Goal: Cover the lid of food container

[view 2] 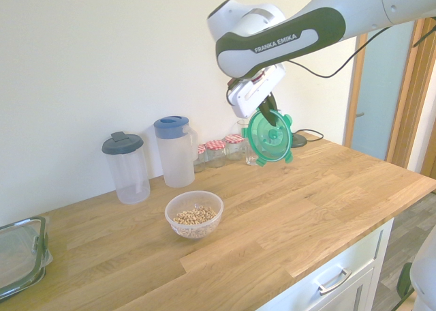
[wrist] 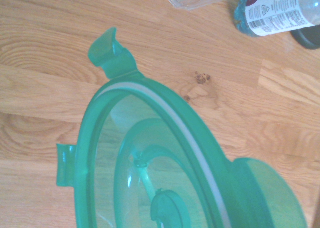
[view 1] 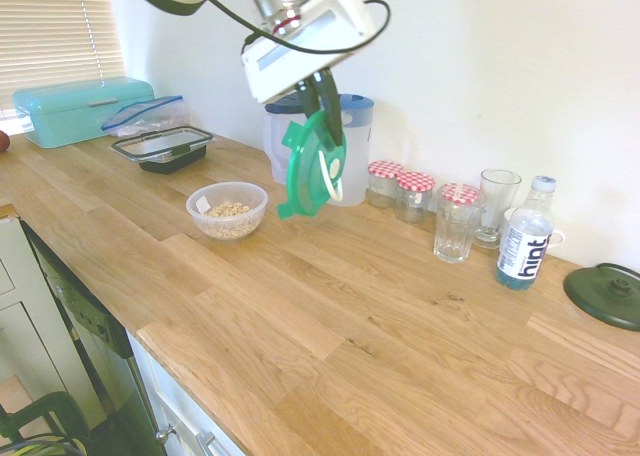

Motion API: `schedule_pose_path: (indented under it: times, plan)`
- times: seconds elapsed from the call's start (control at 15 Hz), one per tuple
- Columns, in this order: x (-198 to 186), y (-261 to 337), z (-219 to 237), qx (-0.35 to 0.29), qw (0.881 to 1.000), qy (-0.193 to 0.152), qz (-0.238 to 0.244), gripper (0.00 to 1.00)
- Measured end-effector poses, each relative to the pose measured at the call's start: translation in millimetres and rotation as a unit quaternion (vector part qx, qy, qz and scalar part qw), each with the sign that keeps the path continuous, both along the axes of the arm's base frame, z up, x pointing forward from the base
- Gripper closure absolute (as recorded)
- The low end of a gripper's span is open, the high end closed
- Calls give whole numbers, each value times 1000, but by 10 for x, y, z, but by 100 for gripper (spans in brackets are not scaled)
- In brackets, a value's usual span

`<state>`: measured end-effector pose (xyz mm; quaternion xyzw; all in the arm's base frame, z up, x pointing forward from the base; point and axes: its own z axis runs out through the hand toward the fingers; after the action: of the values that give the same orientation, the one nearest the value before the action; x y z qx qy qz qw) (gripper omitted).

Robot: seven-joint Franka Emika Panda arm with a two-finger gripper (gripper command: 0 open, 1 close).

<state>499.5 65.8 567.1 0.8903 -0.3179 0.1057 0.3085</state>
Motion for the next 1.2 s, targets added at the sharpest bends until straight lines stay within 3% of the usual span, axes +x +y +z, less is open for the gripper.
schedule_pose_path:
  times: [0.13, 0.33, 0.53, 0.67, 0.73, 0.87, 1.2]
  plan:
    - [-51, 443, -123, -68, 998, 3, 5, 100]
    - [-79, 1019, -280, -172, 985, 12, 7, 100]
    - [-91, 1536, -498, -273, 962, 17, 4, 100]
    - [-91, 1917, -681, -333, 943, -7, -4, 100]
    - [-61, 2103, -793, -350, 936, -28, -8, 100]
    - [86, 2393, -986, -341, 937, -66, -20, 100]
    - [388, 2595, -1250, -352, 931, -82, -48, 100]
